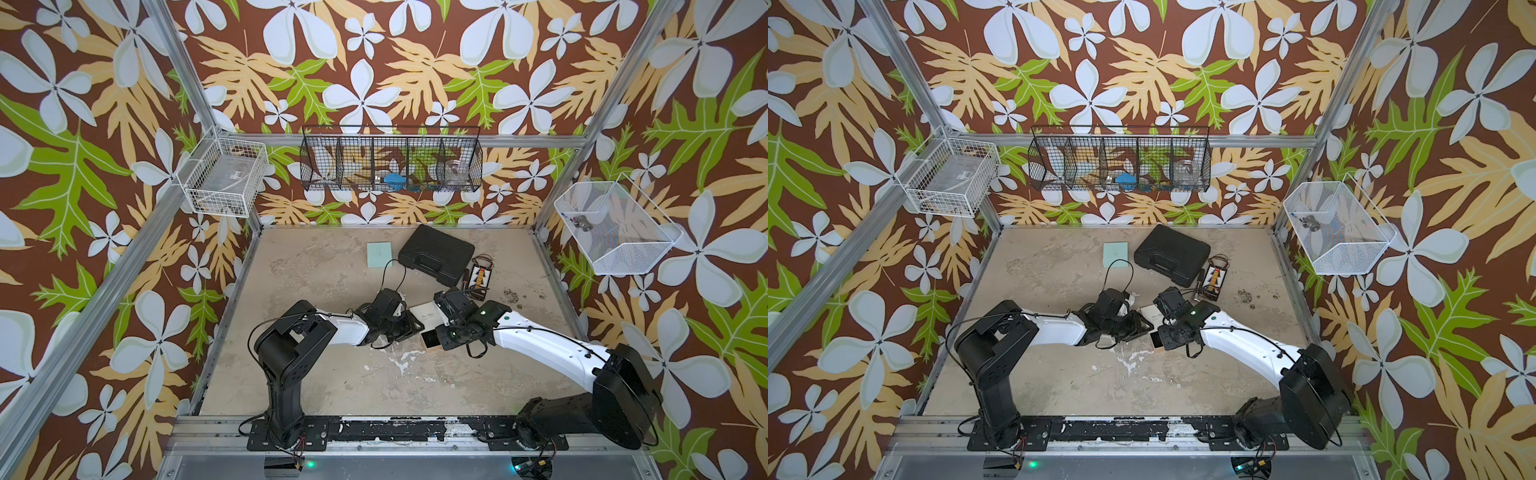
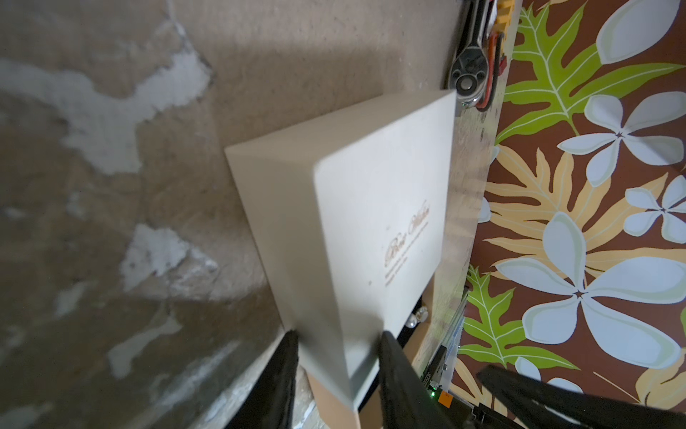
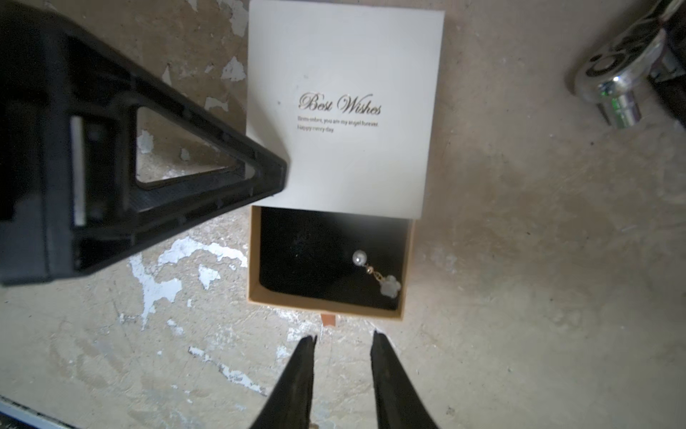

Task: Take out the earrings from the drawer-style jewelry box
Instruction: Pick up the earring from the drawer.

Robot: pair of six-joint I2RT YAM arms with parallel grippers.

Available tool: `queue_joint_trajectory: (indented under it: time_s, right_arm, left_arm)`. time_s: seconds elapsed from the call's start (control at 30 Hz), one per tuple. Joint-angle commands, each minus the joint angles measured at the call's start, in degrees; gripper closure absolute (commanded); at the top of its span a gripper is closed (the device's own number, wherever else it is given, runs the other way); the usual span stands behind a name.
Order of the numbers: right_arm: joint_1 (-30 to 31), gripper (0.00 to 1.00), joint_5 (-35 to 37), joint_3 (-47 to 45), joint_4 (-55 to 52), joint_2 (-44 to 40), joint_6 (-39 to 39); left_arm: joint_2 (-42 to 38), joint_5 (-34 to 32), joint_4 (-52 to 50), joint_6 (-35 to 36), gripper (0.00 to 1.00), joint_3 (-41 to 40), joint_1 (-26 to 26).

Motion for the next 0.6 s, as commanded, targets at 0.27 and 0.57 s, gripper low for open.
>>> queue_joint_trajectory:
  time_s: [0.27, 0.57]
  right_arm:
    - [-0.31, 0.73, 1.67, 4.54, 0.65, 7.46, -7.99]
    - [-0.35, 0.74, 1.57, 4.04, 0.38, 10.34, -8.18]
  left_arm:
    - [0.38, -0.17, -2.39, 0.85, 0.62, 0.36, -0.09]
    - [0.68, 0.02, -2.06, 0.47, 0.62, 0.36, -0.1]
